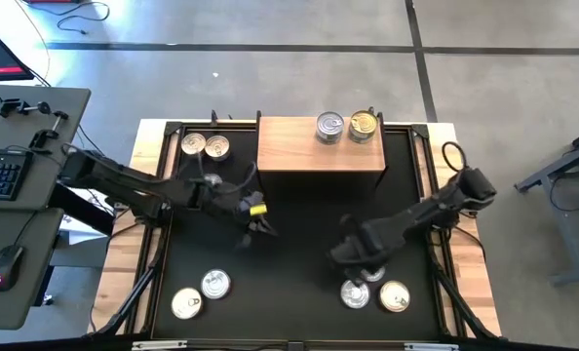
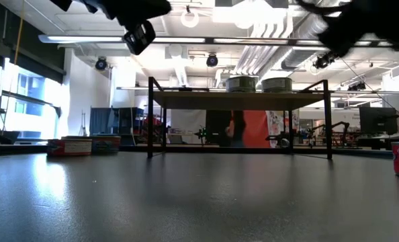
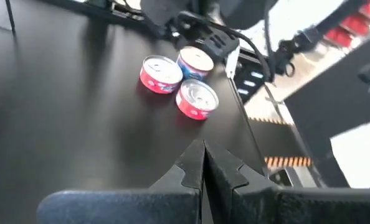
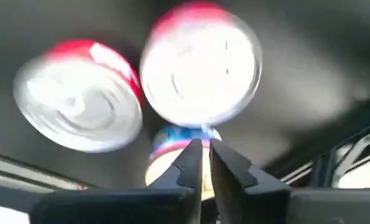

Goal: Stack canned seafood by type on shelf
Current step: Put the red tuna can on the shelf

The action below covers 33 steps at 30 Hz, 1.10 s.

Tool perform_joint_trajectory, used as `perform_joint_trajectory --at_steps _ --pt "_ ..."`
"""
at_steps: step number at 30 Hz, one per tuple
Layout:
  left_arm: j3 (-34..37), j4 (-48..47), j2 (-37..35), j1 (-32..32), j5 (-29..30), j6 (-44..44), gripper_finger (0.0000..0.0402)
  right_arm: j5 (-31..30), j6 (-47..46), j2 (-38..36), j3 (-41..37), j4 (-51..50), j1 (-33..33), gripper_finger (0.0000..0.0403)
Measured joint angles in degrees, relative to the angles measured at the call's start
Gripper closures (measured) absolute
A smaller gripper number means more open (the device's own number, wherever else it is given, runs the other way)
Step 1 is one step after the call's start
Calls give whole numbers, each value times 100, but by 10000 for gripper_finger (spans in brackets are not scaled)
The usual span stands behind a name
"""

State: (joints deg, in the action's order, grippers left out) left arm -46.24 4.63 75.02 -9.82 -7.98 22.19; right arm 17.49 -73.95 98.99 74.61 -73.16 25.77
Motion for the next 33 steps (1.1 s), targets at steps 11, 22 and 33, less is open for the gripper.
perform_joint_trajectory --at_steps 11,22,33 --pt "-263 1174 1598 -1147 1454 1988 402 -843 -2353 -1851 -2359 1295 953 401" --pt "-1726 -1279 2443 -1145 692 620 402 -1120 -3319 -1882 -3305 3101 1079 403" --pt "-1147 -4036 1121 -1200 2375 -178 401 -2180 -3029 -1130 -3272 4970 292 403"
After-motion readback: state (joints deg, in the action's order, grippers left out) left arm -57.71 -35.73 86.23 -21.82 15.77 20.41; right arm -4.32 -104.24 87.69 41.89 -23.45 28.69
